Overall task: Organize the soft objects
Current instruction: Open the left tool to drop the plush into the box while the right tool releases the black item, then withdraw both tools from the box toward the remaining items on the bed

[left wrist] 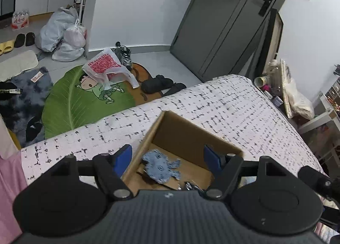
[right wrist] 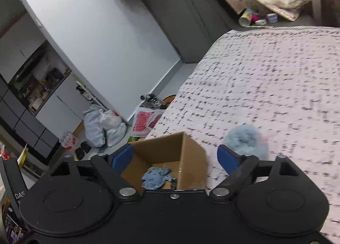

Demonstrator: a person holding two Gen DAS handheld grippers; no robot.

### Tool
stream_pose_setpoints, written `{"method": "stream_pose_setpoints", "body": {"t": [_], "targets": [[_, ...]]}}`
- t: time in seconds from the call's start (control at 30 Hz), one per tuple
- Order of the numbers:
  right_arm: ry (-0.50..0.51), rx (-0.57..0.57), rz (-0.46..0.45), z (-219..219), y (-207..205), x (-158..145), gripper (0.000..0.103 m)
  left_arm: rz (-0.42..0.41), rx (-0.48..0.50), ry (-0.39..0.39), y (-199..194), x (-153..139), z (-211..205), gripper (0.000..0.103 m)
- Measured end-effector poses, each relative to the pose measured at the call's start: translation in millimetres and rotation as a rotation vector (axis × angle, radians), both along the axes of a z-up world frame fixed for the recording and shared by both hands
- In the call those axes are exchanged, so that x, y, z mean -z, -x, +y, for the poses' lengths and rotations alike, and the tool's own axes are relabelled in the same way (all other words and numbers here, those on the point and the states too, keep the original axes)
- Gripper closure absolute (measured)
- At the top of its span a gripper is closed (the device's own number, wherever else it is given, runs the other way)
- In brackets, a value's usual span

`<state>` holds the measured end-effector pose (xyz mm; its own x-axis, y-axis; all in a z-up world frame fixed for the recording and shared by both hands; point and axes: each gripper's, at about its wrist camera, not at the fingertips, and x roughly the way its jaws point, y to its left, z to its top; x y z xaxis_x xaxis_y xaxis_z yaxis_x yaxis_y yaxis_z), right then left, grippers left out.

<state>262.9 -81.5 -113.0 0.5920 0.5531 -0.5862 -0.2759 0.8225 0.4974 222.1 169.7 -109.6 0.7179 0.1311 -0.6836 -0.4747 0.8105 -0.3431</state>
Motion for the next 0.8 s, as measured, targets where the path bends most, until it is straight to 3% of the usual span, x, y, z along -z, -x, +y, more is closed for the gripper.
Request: {"method": "stream_pose_setpoints", "body": {"t": [0.2,0.3,0.8], "targets": [[0.031,0.034,0.020,-30,11,-14,0.004,-0.018,0.031,0.028,14,-17,-19,0.023],[0.038,0.035,0.011,-43,19,-21,0.000,-0.033,0.046,0.005,20,-27,-30,0.022],[0.028,0.070,0.055,-95,55,-24,0.000,-0.005,0.098,-0.037,49,-51,-75,0.022]]}}
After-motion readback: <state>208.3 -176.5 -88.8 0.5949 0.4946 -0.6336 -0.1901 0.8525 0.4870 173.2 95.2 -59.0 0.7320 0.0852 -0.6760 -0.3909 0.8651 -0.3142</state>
